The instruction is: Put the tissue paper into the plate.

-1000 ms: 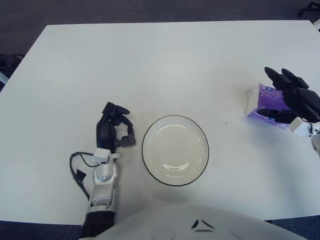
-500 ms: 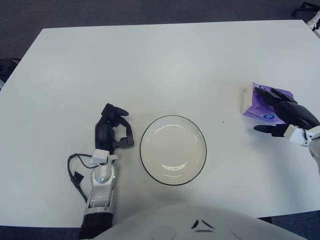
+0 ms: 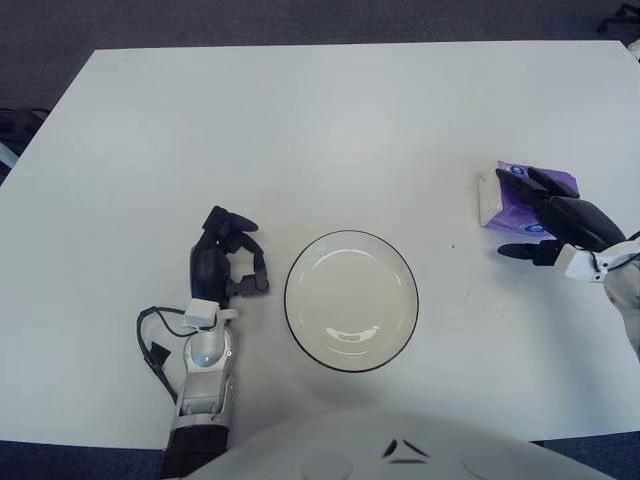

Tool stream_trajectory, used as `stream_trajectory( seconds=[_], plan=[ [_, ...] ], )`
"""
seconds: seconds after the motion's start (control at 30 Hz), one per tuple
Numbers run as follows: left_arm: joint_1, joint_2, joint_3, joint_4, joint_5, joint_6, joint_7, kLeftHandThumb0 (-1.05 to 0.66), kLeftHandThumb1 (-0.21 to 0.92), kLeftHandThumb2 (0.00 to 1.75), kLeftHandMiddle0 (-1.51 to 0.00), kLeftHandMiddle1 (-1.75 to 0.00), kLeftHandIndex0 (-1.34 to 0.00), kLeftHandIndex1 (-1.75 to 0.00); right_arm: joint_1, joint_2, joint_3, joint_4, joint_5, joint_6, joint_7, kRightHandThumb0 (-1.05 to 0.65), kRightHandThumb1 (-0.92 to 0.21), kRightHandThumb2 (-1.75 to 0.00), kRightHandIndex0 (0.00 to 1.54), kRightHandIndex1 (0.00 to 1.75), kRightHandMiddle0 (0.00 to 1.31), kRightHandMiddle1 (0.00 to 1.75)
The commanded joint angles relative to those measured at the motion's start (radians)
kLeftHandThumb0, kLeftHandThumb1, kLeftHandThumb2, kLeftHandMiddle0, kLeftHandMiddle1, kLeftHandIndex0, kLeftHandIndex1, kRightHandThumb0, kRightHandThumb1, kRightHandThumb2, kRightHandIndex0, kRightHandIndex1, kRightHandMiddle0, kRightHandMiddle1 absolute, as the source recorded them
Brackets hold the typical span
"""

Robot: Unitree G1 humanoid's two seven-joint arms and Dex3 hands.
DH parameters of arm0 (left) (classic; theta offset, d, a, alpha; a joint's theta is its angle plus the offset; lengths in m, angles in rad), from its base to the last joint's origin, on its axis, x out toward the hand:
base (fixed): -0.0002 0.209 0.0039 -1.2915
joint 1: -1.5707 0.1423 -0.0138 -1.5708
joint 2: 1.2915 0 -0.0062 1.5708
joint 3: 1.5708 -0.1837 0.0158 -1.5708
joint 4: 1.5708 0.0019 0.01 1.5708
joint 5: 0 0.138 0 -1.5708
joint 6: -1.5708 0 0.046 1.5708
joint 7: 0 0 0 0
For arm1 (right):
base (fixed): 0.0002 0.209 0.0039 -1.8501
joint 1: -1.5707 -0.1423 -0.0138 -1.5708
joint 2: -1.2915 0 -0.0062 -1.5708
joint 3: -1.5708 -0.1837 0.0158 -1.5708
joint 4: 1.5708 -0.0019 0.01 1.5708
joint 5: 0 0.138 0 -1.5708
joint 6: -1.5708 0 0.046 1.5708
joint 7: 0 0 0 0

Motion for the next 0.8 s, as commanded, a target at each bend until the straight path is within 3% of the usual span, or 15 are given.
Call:
stream_trajectory(
  seconds=[0.0,0.77],
  plan=[
    [0.058,-0.003,0.002,0.059,0.002,0.039,-0.001,-0.01,-0.02,1.70,-0.88,-1.75,-0.62,-1.72,0.022,-0.006,0.027,0.037,0.000,0.014,0.030,-1.01,-0.73,-0.30,0.00,0.00,0.00,0.00],
    [0.059,0.001,0.006,0.062,0.005,0.037,-0.002,-0.01,0.00,1.68,-0.87,-1.75,-0.62,-1.71,-0.002,-0.002,0.057,0.135,0.024,-0.030,0.009,-1.02,-0.70,-0.33,0.00,0.00,0.00,0.00]
  ],
)
